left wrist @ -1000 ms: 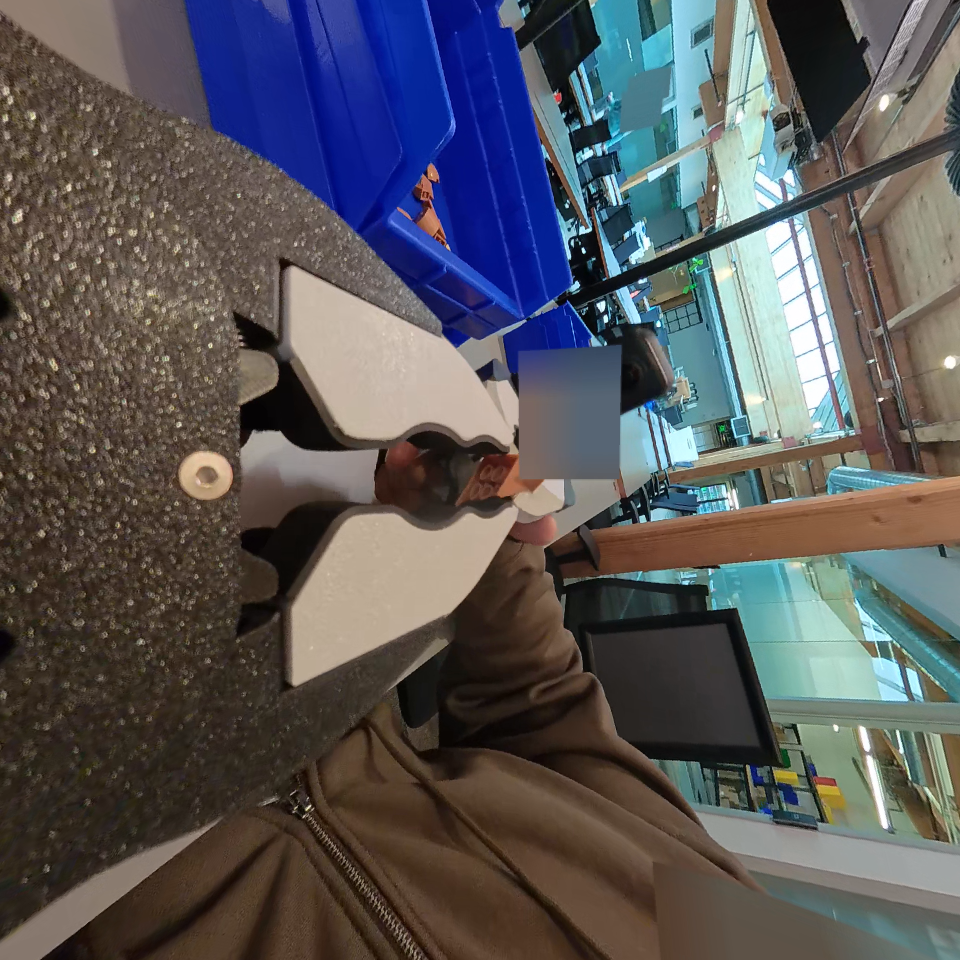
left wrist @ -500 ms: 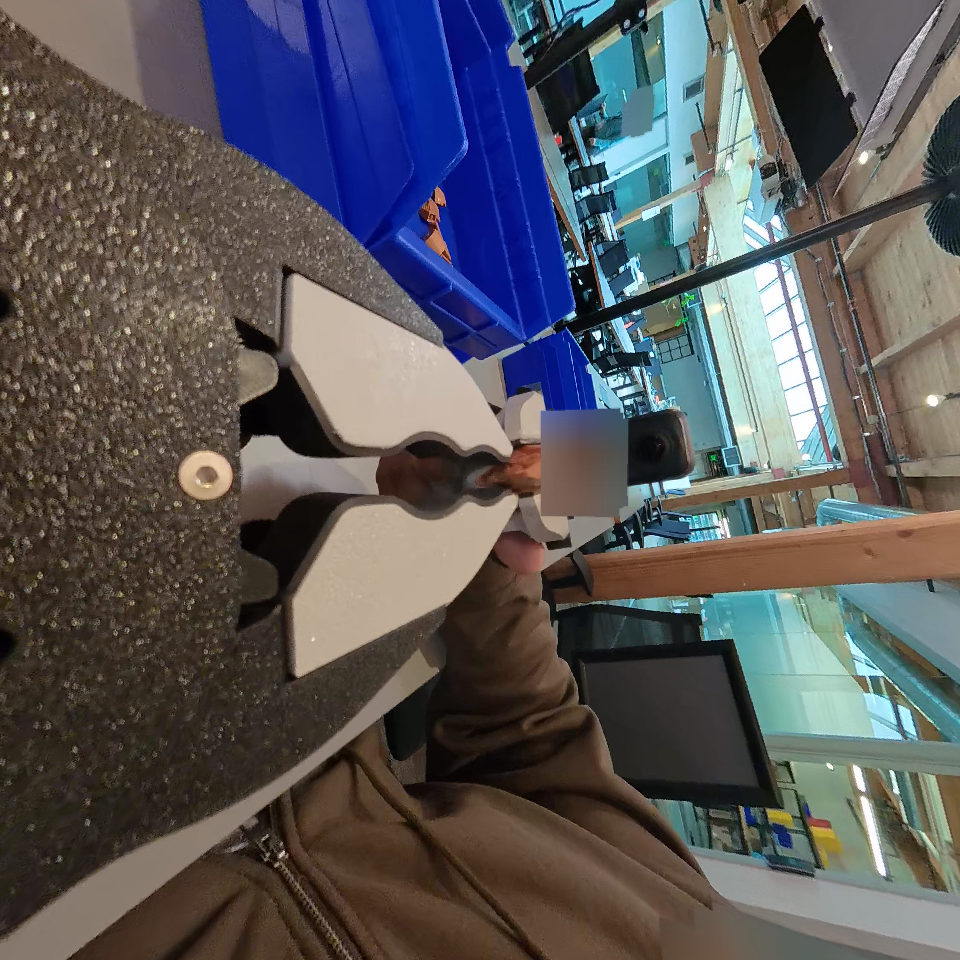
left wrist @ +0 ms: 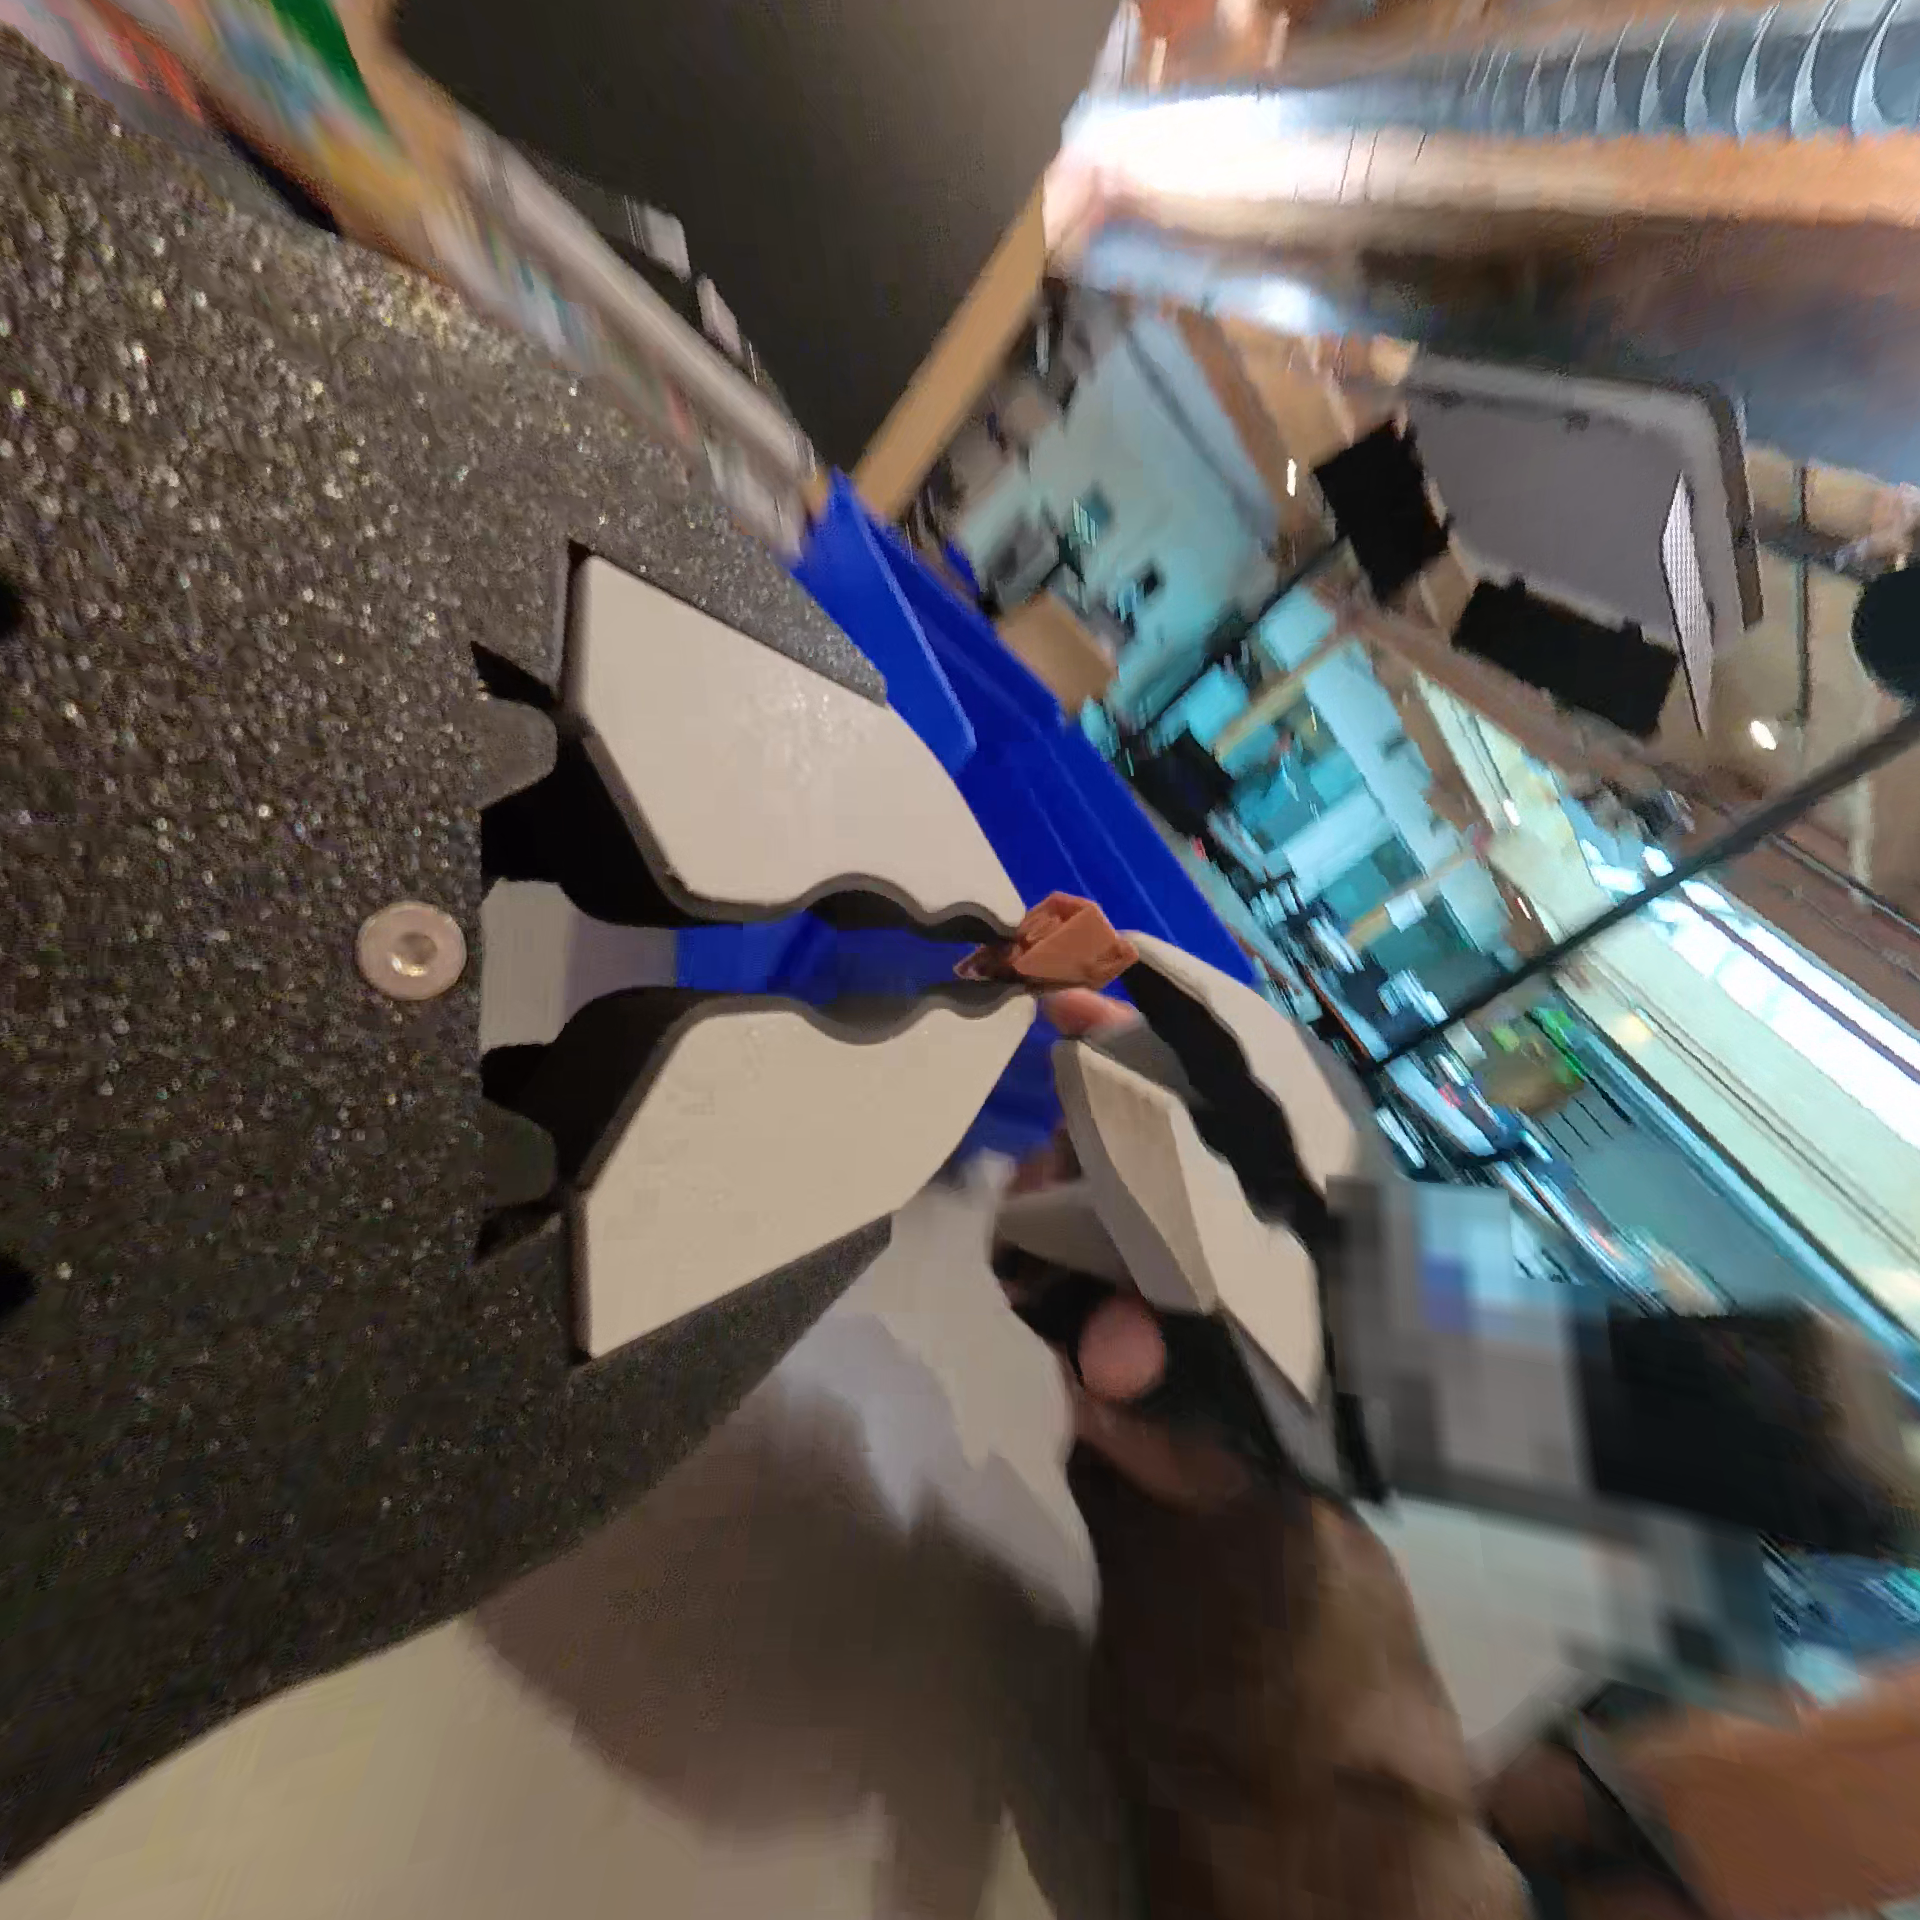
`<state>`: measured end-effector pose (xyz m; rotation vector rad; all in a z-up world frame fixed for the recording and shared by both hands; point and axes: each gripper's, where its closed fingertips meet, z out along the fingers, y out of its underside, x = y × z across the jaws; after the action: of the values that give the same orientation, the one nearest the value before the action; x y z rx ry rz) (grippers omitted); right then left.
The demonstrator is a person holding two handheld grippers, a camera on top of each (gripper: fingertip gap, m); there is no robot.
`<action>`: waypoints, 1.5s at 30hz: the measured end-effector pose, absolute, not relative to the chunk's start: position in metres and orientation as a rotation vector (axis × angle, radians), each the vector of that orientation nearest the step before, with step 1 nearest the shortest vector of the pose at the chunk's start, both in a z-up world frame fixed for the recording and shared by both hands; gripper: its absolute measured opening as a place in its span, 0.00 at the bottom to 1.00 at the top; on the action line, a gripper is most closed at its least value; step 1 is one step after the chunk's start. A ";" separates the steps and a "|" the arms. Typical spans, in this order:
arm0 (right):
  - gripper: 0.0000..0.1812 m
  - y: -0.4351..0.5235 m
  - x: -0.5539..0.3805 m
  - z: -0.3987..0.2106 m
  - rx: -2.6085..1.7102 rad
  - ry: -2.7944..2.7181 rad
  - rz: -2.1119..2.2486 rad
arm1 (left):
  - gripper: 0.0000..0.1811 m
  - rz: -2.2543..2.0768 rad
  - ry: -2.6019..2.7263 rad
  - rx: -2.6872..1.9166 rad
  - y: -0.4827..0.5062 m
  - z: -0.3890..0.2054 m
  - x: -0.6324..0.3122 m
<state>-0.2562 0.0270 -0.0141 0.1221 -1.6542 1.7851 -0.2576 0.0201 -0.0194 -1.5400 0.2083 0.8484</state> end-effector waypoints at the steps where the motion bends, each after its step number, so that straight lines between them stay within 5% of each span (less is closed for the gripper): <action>1: 0.12 0.029 -0.258 -0.012 0.153 -1.597 1.677 | 0.04 0.989 0.214 -1.539 0.017 -0.018 -0.263; 11: 0.10 0.009 -0.260 -0.002 -0.132 -1.533 1.753 | 0.04 1.685 0.213 -1.453 0.003 -0.006 -0.286; 19: 0.12 0.012 -0.268 -0.006 -0.437 -1.585 2.102 | 0.04 1.862 0.223 -1.411 0.002 -0.003 -0.289; 45: 0.07 0.005 -0.251 0.006 -0.299 -1.515 1.961 | 0.04 2.108 0.384 -1.199 0.004 0.012 -0.266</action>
<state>-0.2509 0.0050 0.0056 -0.2993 -1.5151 1.9614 -0.2661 0.0041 0.0123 -1.1991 0.3843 2.1085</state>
